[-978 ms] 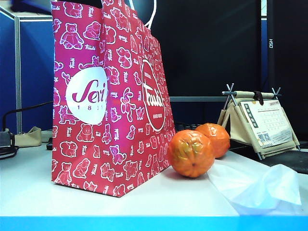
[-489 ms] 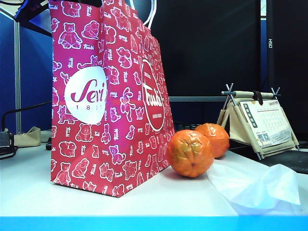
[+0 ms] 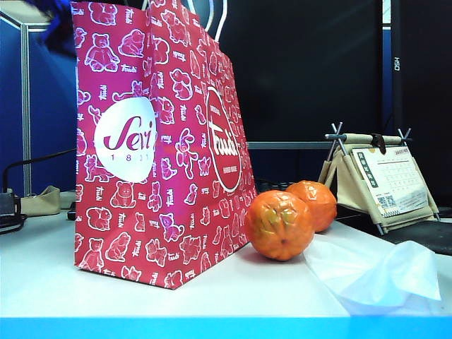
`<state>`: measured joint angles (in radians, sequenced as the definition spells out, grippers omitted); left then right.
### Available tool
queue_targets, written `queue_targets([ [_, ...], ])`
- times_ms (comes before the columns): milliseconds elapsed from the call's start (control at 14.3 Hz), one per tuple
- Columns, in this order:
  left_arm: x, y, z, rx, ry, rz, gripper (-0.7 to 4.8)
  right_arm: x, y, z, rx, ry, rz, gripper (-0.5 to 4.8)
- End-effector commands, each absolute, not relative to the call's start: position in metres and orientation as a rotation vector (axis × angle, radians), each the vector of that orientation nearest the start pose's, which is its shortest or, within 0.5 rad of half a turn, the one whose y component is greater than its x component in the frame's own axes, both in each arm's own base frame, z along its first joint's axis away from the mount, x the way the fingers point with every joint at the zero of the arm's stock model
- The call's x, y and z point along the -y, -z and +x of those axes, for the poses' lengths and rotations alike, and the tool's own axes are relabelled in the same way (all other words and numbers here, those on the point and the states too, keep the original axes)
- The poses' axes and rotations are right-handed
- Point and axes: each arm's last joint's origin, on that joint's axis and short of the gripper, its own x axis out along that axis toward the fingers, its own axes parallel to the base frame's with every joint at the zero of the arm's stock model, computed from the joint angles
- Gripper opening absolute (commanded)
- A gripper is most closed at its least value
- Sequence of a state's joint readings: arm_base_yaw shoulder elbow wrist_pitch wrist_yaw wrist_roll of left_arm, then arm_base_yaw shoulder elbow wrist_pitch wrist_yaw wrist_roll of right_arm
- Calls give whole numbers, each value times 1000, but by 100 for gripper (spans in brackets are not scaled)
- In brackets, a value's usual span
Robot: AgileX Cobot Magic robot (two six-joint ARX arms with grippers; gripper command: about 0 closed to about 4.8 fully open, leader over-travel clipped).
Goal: Open the paper bag and put two oranges into the paper bag.
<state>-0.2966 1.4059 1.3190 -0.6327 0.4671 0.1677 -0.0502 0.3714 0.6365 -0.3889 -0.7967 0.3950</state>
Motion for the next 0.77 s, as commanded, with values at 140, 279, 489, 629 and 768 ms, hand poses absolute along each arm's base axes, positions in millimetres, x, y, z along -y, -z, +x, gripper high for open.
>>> queue_targets([
  [140, 101, -342, 287, -620, 783, 93, 78, -26, -296, 86, -314, -826, 413, 359],
  [279, 100, -342, 289, -619, 744, 92, 30, -33, -280, 90, -354, -817, 395, 371],
  [489, 100, -342, 289, -623, 716, 96, -5, -52, -246, 105, -433, -747, 357, 479],
  [629, 100, -342, 289, -626, 716, 96, -5, -74, -236, 121, -444, -731, 259, 479],
  [768, 100, -342, 289, -628, 716, 96, -5, -108, -219, 147, -455, -705, 135, 479],
])
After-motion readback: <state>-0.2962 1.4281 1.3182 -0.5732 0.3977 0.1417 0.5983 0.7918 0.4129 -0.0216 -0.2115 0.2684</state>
